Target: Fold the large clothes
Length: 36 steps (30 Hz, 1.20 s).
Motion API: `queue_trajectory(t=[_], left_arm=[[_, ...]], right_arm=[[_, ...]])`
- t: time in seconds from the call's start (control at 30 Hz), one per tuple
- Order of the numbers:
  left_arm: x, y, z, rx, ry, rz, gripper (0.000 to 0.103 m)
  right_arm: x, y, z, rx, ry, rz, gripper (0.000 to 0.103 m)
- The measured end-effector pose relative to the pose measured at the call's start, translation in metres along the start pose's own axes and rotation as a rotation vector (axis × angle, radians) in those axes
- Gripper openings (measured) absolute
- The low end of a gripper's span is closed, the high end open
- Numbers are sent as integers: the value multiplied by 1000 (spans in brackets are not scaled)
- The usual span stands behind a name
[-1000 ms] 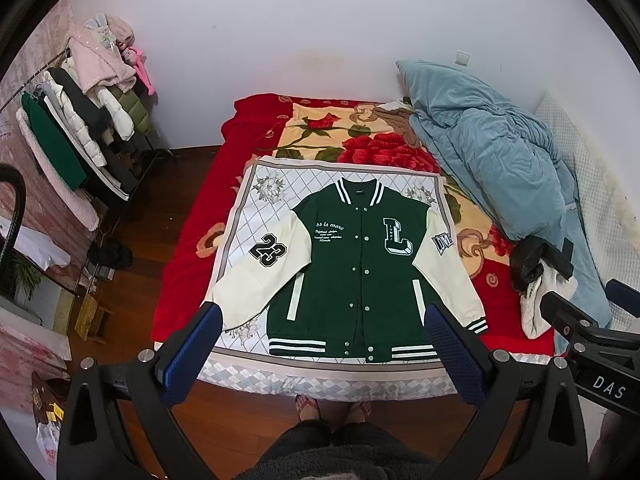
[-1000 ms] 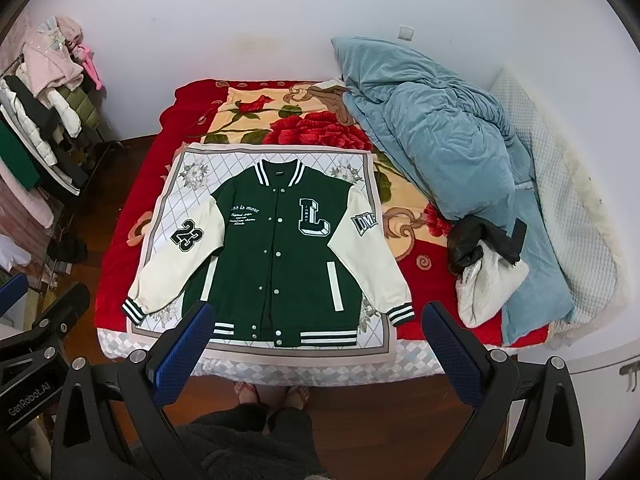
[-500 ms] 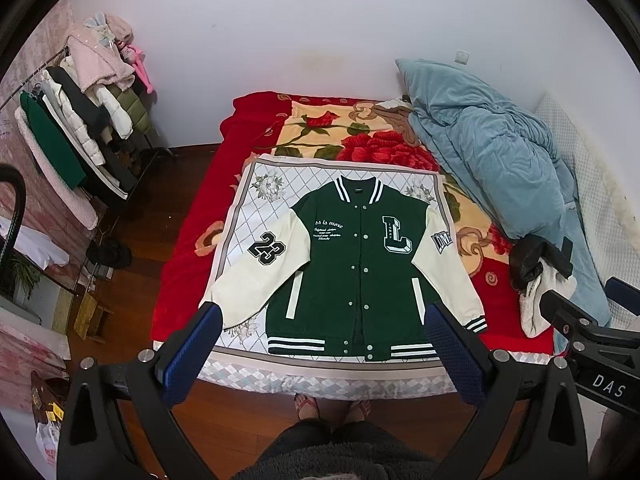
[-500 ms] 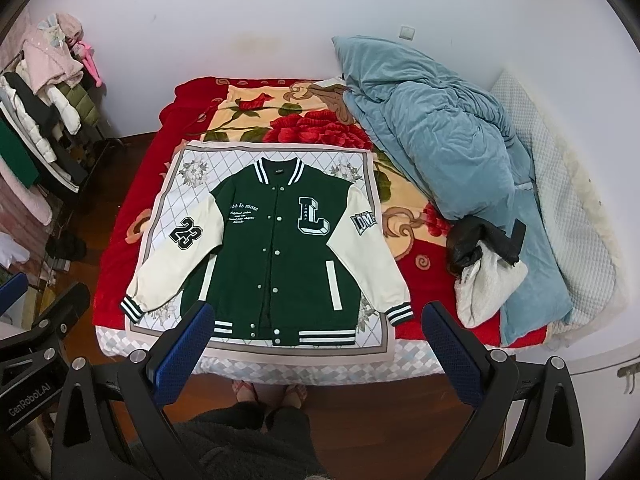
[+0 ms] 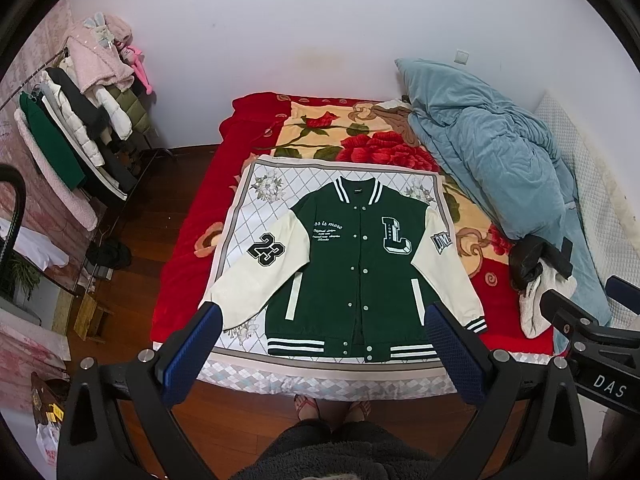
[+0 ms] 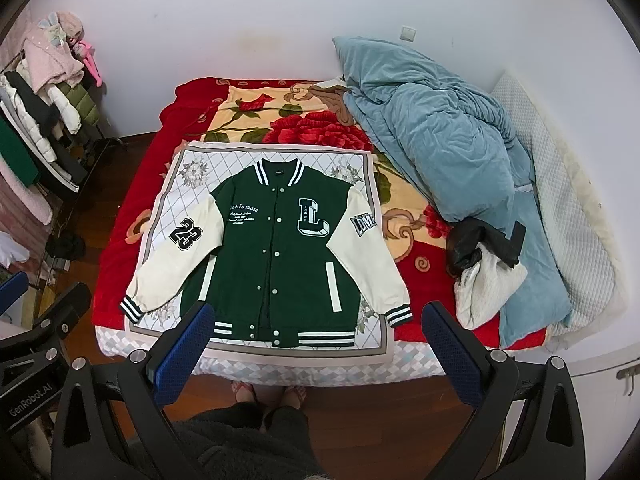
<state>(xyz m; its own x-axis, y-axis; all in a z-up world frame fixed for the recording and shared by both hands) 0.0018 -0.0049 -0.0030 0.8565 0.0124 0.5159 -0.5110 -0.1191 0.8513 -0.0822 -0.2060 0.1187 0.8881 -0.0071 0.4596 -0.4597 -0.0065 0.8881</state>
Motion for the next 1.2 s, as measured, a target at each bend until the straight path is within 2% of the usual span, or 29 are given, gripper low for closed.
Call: queue_trajectory(t=[1.2], left_arm=[[1, 0, 2, -4, -1, 0, 103]], right_arm=[[6, 5, -1, -8, 3, 2, 103]])
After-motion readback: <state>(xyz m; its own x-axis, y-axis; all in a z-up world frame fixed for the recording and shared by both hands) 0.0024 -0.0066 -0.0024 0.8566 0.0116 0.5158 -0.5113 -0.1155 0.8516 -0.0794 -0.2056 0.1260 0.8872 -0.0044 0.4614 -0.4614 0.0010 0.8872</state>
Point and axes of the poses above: each gripper's, at about its wrist camera, not at the fingertips, and y roughly against the way its jaws point, z to its right, x to its top, the point moved 1 cm from there along -y, roughly the way its jaws point, and after that the axes turned 7 degrees about x, right-handed, at the moved point
